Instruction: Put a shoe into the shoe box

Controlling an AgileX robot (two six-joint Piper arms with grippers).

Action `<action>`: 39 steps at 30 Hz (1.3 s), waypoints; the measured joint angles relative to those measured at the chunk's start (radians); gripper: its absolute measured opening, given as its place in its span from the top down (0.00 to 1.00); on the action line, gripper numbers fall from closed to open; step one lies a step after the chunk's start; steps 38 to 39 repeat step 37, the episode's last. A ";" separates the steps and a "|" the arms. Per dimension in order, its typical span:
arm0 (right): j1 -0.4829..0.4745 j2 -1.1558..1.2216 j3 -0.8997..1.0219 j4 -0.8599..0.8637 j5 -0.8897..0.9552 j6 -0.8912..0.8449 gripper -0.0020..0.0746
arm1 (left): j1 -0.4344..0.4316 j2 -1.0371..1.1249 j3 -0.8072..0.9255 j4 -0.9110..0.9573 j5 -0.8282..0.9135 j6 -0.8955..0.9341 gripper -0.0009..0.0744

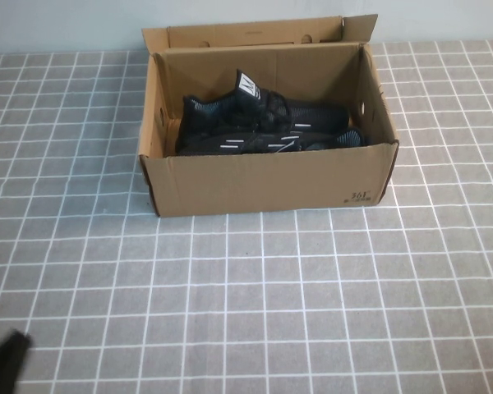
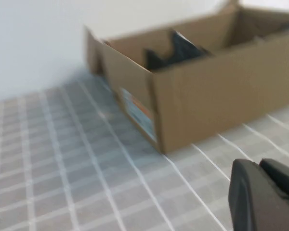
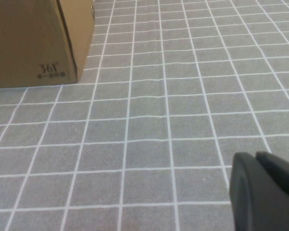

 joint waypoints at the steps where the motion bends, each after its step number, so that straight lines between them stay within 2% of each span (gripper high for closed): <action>1: 0.000 0.000 0.000 0.000 0.000 0.000 0.99 | 0.025 0.000 0.000 0.028 -0.034 -0.044 0.99; 6: 0.000 0.000 0.000 0.000 0.001 0.000 0.99 | 0.180 -0.014 0.000 0.110 -0.137 -0.227 0.99; 11: 0.000 0.000 0.000 0.000 0.002 0.000 0.99 | 0.268 -0.034 0.000 0.130 -0.025 -0.269 0.99; 20: 0.000 -0.001 0.000 0.000 0.004 0.000 0.99 | 0.275 -0.036 0.000 0.219 0.262 -0.390 0.99; 39: 0.000 -0.001 0.000 0.000 0.004 0.000 0.99 | 0.275 -0.036 0.000 0.224 0.268 -0.396 0.99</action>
